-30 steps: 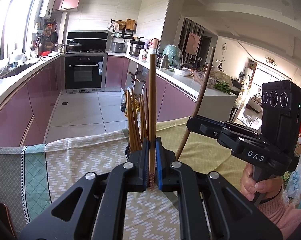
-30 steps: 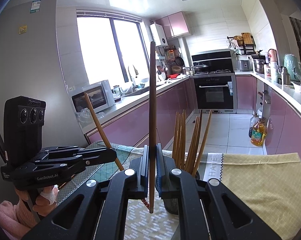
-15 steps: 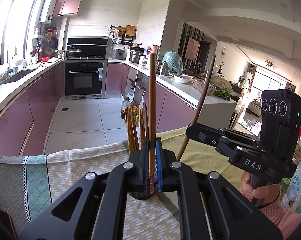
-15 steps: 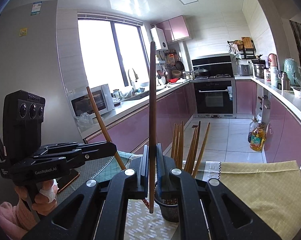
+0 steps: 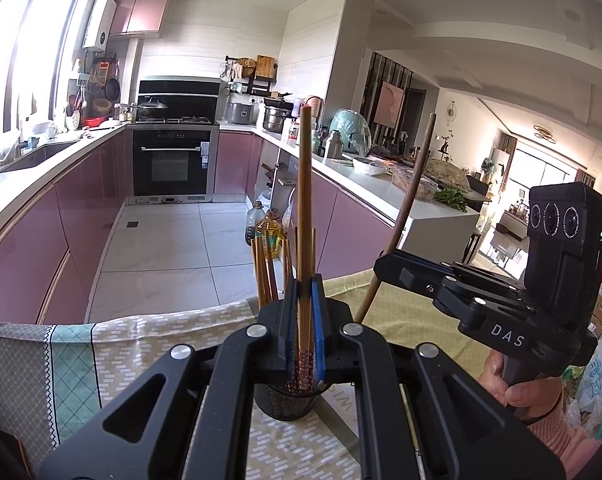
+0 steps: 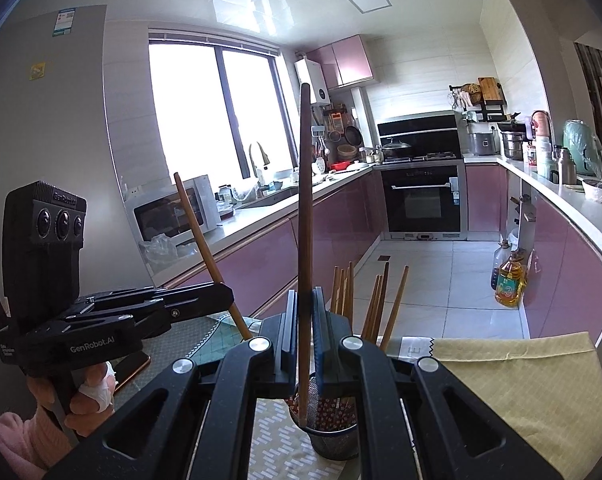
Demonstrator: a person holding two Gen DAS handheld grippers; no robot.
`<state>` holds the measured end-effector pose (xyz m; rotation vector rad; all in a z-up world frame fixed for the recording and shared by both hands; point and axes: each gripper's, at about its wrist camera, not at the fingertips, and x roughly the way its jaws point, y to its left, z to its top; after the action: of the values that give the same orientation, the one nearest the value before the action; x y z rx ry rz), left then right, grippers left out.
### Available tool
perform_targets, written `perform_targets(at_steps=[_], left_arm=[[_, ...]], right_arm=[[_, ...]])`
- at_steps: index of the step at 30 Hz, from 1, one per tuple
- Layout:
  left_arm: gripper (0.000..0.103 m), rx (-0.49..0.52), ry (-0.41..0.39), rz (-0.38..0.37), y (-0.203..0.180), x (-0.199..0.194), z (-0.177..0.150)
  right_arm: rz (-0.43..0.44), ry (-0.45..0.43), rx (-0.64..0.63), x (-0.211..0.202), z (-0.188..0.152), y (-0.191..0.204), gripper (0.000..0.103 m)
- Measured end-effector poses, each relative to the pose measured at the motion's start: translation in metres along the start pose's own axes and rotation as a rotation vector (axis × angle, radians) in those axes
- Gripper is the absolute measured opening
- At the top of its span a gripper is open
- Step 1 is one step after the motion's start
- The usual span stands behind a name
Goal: Organize utensils
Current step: 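Lower both chopsticks into the mesh cup and open both grippers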
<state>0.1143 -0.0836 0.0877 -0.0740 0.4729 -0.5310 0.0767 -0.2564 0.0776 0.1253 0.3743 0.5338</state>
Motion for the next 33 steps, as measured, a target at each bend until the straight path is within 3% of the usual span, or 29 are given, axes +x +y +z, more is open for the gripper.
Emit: perform_targets(at_steps=[33], left_arm=[[0.008, 0.004, 0.091, 0.044, -0.010, 0.025, 0.001]], right_arm=[[-0.047, 0.072, 0.042, 0.033, -0.007, -0.013, 0.006]])
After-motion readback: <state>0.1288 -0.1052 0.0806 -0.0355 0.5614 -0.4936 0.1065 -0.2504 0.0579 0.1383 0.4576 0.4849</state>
